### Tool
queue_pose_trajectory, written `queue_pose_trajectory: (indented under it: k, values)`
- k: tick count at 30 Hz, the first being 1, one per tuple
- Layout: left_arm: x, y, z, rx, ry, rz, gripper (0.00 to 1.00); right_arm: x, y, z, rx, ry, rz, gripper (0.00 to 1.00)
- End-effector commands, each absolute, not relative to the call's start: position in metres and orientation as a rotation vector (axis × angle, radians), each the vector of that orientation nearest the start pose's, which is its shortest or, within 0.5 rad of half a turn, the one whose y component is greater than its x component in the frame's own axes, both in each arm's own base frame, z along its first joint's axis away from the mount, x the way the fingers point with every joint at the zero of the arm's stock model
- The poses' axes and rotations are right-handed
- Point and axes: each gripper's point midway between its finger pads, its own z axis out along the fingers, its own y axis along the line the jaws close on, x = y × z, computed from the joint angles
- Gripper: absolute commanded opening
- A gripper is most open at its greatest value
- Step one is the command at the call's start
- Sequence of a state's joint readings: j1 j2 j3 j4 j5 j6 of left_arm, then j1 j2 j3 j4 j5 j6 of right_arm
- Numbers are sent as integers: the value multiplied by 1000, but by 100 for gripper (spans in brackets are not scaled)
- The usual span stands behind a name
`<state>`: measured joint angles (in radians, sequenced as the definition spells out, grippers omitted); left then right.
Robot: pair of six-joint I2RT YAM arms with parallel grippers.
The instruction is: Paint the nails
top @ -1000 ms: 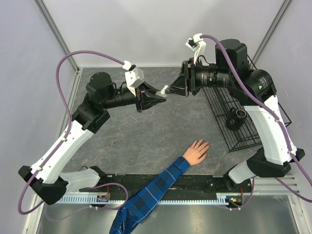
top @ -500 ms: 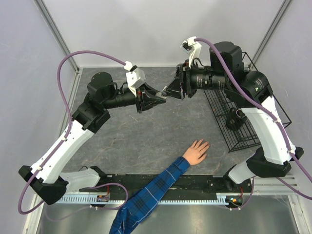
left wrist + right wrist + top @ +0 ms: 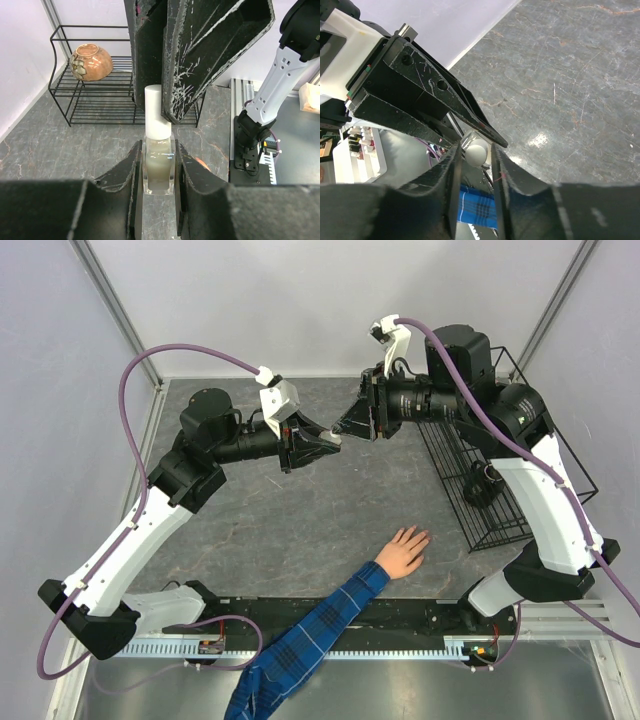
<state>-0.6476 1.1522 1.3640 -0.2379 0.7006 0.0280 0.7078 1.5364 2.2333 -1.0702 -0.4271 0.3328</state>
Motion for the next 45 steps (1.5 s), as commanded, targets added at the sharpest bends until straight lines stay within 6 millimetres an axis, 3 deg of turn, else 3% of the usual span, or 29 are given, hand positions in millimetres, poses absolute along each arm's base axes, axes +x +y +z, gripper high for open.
queue_pose_trajectory:
  k: [1, 11, 13, 18, 20, 22, 23, 24, 28, 33, 39, 43, 45]
  values:
    - [208, -299, 439, 1077, 1230, -992, 2, 218, 298, 467, -688, 1920, 1060, 34]
    - [207, -299, 441, 1074, 1231, -996, 2, 219, 297, 460, -691, 1936, 1014, 34]
    - [207, -299, 439, 1070, 1241, -1001, 2, 220, 297, 460, -691, 1938, 1013, 28]
    - [211, -298, 436, 1045, 1274, -1003, 2, 222, 291, 469, -675, 1900, 976, 0]
    - [211, -299, 431, 1043, 1295, -1011, 2, 218, 287, 477, -685, 1859, 973, 0]
    - [209, -299, 429, 1047, 1299, -1026, 2, 218, 285, 472, -703, 1845, 957, 0]
    - [208, -300, 427, 1047, 1307, -1033, 2, 215, 282, 481, -704, 1798, 960, 0]
    - [207, -299, 427, 1048, 1305, -1034, 2, 215, 282, 472, -712, 1814, 953, 0]
    - [203, -298, 429, 1053, 1288, -1041, 2, 213, 279, 469, -731, 1805, 942, 0]
    - [196, -299, 426, 1083, 1283, -1072, 2, 211, 272, 478, -714, 1762, 924, 0]
    - [188, -301, 424, 1124, 1268, -1113, 2, 204, 278, 478, -748, 1740, 974, 0]
    - [170, -304, 422, 1188, 1268, -1230, 2, 180, 282, 479, -920, 1616, 1040, 0]
    - [154, -306, 421, 1245, 1265, -1337, 2, 170, 285, 463, -1057, 1554, 1047, 0]
